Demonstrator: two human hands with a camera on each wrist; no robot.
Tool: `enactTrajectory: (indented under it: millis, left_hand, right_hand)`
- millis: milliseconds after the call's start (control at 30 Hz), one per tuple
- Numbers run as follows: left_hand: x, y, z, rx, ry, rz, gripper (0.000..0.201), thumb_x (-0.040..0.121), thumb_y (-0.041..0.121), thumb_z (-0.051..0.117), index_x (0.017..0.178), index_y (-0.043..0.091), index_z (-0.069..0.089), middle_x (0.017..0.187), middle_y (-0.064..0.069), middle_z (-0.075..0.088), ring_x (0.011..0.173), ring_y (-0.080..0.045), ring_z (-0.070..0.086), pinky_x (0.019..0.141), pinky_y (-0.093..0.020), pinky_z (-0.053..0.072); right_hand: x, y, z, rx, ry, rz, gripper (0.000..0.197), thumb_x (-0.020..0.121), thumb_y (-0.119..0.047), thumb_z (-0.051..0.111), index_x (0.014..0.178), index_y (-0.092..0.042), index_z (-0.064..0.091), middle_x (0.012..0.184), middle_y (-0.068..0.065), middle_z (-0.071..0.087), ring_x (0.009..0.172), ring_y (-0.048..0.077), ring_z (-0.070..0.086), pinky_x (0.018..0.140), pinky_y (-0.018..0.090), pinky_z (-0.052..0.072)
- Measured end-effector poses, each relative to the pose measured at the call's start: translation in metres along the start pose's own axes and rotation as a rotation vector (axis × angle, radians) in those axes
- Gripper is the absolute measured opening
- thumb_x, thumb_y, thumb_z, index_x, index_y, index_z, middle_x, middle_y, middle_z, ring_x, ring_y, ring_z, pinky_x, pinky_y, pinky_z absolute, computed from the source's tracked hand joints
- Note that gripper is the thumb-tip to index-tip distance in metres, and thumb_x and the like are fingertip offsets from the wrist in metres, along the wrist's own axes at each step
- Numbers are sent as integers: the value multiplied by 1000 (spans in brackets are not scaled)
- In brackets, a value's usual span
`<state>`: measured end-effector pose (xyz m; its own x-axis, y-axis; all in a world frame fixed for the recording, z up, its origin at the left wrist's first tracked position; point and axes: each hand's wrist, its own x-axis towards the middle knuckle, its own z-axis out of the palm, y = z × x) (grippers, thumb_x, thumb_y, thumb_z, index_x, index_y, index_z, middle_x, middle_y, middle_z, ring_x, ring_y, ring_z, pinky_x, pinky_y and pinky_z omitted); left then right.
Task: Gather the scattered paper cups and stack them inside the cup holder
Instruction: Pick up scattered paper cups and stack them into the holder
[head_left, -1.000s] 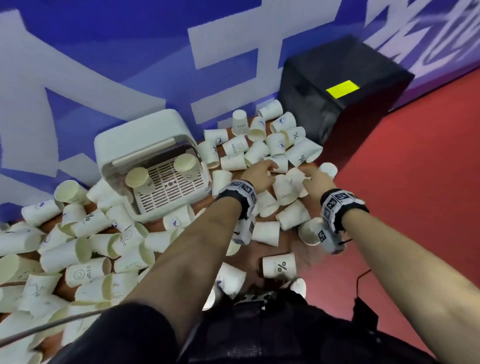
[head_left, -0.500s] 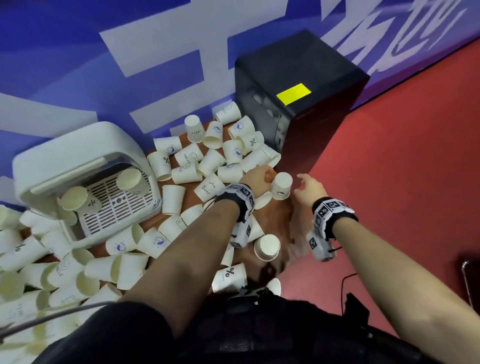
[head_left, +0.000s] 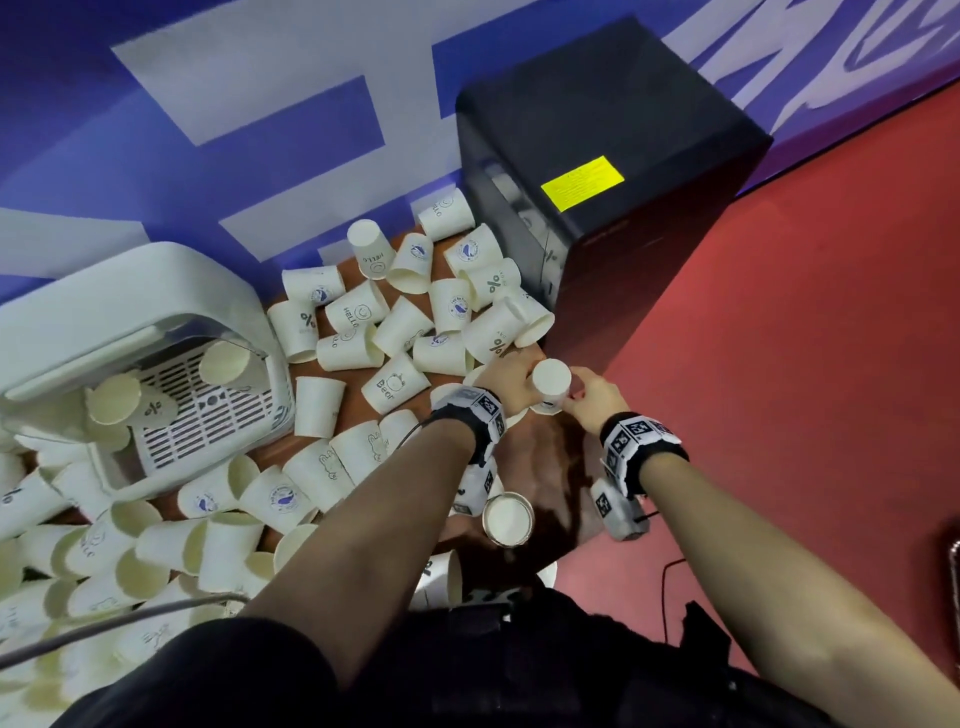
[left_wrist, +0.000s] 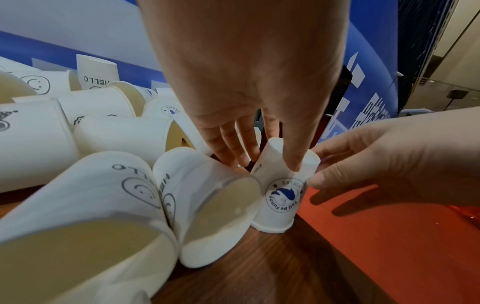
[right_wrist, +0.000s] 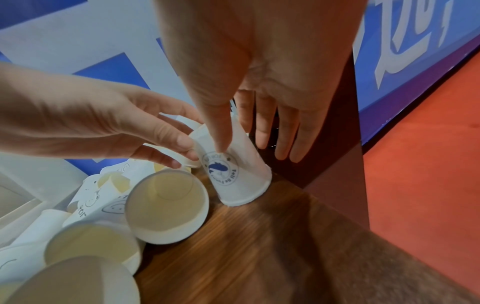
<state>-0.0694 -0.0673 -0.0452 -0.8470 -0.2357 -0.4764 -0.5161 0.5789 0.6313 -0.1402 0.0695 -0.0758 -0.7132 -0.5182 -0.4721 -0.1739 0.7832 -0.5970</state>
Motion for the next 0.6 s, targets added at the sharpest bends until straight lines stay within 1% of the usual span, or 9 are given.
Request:
enactTrajectory:
  millis: [33,100,167,267,300,367,433,500,600]
  left_hand:
    - [8,-4,6,-13,6,-6,56,70,36,66,116,5,56,110,-15,63,102,-31,57,89,-40,45]
    - [22,-12,17,-36,23,-5,62,63,41,59,114,6,57,109,-15,63,101,-30,58,87,-42,46]
    - [26,-11,16,-28,22,-9,62,62,40,61,113,7,57,109,-14,63,101,-30,58,88,-43,46]
    - [13,5,2,-6,12,-20,49,72,28,72,112,6,56,110,-14,61,103,-32,57,89,-45,45]
    - [12,7,1,-17,19,-7,46,74,22,73,112,5,55,111,-15,60,102,-32,57,89,-44,45]
    - [12,8,-1,-52,46,17,46,75,17,76,113,3,53,110,-13,59,99,-28,55,88,-41,44]
    - [11,7,-4,-121,75,45,50,74,16,78,115,4,52,105,-9,59,94,-22,53,85,-37,43]
    - [9,5,-8,-176,124,60,55,73,19,80,118,8,50,107,-7,60,95,-20,54,82,-32,41]
    - [1,5,-17,-230,219,85,58,73,27,81,118,10,50,106,-2,58,98,-20,57,80,-30,43]
  right_hand:
    - [1,1,0,16,-5,-13,45,87,-18,64,130,-12,52,115,14,64,106,29,57,80,24,38]
    - [3,4,0,52,-17,-28,46,86,-21,66,129,-13,53,116,10,64,106,26,57,80,22,36]
    - [4,6,-1,64,-27,-33,45,86,-25,66,128,-14,54,113,8,65,105,25,58,80,24,38]
    - [2,6,-6,70,-15,-47,42,87,-24,65,127,-16,56,111,7,66,106,26,58,86,28,42]
    - [0,6,-7,92,-3,-59,42,87,-23,66,128,-17,56,111,6,67,107,24,58,87,27,41]
    - [-5,7,-10,165,30,-83,45,87,-24,67,130,-22,55,112,4,67,107,20,59,89,23,40]
    - [-7,5,-14,224,73,-111,46,87,-27,67,132,-29,54,111,3,68,106,18,60,94,25,43]
    - [-12,0,-20,260,108,-148,47,89,-28,65,133,-33,53,115,2,67,109,17,59,99,30,45]
    - [-18,-15,-32,224,102,-183,45,95,-34,55,138,-40,43,127,3,61,119,19,54,98,24,39]
